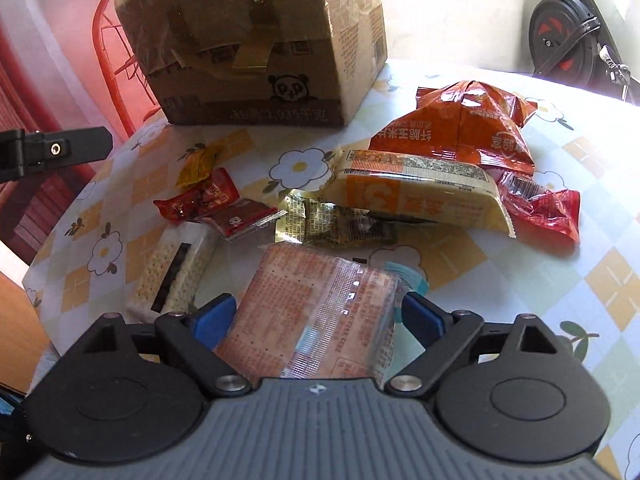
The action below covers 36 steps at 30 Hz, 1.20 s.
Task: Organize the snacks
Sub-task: 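Move both open grippers back from the box to the snack pile, then grasp the cracker packet with the left gripper while the right gripper grasps the bread packet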
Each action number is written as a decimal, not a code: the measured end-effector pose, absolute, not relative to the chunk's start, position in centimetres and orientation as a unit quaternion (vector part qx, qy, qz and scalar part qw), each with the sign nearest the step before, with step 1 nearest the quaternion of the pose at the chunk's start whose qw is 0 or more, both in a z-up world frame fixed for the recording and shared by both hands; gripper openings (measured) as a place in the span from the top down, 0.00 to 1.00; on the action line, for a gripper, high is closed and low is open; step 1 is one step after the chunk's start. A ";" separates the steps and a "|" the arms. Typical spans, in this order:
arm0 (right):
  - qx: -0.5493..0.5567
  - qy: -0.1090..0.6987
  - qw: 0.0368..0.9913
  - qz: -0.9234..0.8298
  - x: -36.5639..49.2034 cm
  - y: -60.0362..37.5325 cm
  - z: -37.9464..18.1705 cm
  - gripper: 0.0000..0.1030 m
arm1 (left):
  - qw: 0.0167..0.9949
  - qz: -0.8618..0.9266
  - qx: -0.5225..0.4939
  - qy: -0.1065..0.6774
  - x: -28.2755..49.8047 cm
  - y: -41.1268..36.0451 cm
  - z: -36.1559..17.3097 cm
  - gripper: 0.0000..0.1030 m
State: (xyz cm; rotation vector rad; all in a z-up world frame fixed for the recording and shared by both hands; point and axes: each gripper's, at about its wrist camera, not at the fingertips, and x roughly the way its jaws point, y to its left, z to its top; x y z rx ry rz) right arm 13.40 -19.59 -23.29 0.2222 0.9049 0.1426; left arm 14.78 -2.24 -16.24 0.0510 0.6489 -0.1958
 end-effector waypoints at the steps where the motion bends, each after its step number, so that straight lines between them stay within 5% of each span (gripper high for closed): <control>1: 0.103 0.432 0.893 0.068 13.2 -19.7 -23.2 0.19 | 0.942 -0.096 0.025 0.320 14.8 -2.4 -16.3 0.33; 5: 0.090 0.422 0.900 0.060 12.7 -20.6 -22.9 0.27 | 0.939 -0.097 0.030 0.329 14.9 -2.8 -17.0 0.33; 36: 0.110 0.398 0.910 -0.032 10.6 -25.6 -23.0 0.28 | 0.887 -0.113 0.008 0.447 18.6 -3.0 -23.0 0.29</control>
